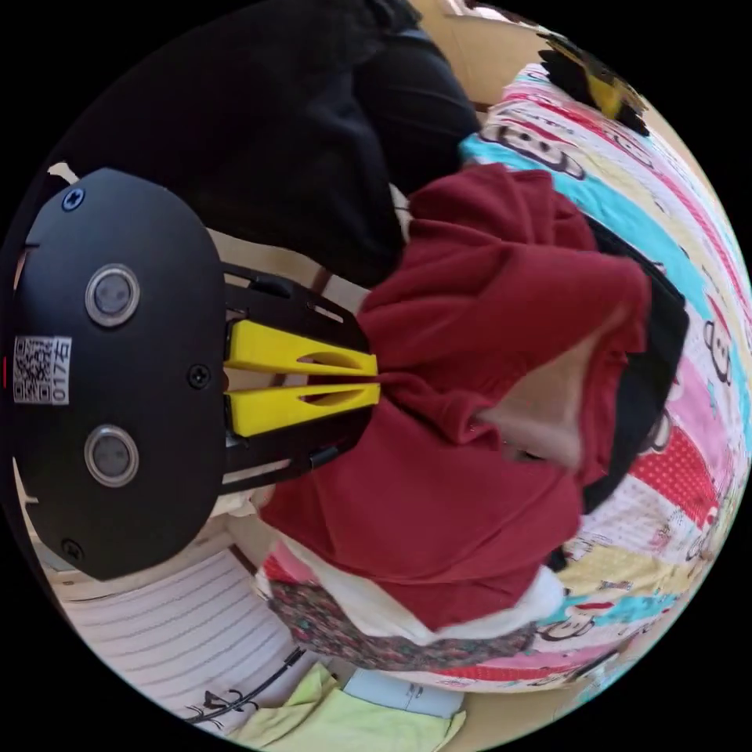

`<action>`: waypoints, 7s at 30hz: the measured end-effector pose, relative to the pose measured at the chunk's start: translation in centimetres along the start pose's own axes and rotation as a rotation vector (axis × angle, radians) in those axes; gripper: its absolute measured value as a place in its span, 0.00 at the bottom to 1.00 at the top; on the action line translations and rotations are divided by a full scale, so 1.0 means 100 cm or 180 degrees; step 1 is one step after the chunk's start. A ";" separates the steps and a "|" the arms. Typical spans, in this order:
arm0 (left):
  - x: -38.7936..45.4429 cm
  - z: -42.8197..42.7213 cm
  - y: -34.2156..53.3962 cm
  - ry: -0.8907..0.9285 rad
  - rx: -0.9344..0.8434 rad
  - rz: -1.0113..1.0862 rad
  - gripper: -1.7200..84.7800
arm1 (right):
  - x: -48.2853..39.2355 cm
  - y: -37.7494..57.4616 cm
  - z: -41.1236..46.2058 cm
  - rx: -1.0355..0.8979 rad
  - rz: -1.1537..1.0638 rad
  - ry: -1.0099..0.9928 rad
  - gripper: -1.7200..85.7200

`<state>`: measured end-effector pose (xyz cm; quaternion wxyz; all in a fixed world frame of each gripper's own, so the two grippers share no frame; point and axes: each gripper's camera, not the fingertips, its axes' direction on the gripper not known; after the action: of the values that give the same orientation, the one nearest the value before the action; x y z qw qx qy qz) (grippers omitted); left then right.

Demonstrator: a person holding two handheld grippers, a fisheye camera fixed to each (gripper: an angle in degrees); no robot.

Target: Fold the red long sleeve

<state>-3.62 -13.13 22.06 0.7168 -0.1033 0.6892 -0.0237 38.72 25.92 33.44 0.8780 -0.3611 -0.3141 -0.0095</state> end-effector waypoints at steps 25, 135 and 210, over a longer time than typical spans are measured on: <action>0.051 0.108 0.002 -0.0066 -0.0652 0.0407 0.06 | 0.030 0.087 -0.017 0.2024 0.1680 -0.0510 0.14; -0.156 -0.358 0.259 0.0531 0.0966 -0.0089 0.13 | -0.208 -0.068 0.055 0.0292 0.1427 -0.1262 0.14; -0.161 -0.301 0.123 -0.1428 0.1357 -0.0510 0.08 | -0.182 -0.267 -0.072 0.1677 0.0231 0.0384 0.08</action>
<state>-35.58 -1.73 34.78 0.8522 -0.0074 0.4831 -0.2006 21.49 -2.19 36.12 0.9586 -0.1301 -0.2397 0.0824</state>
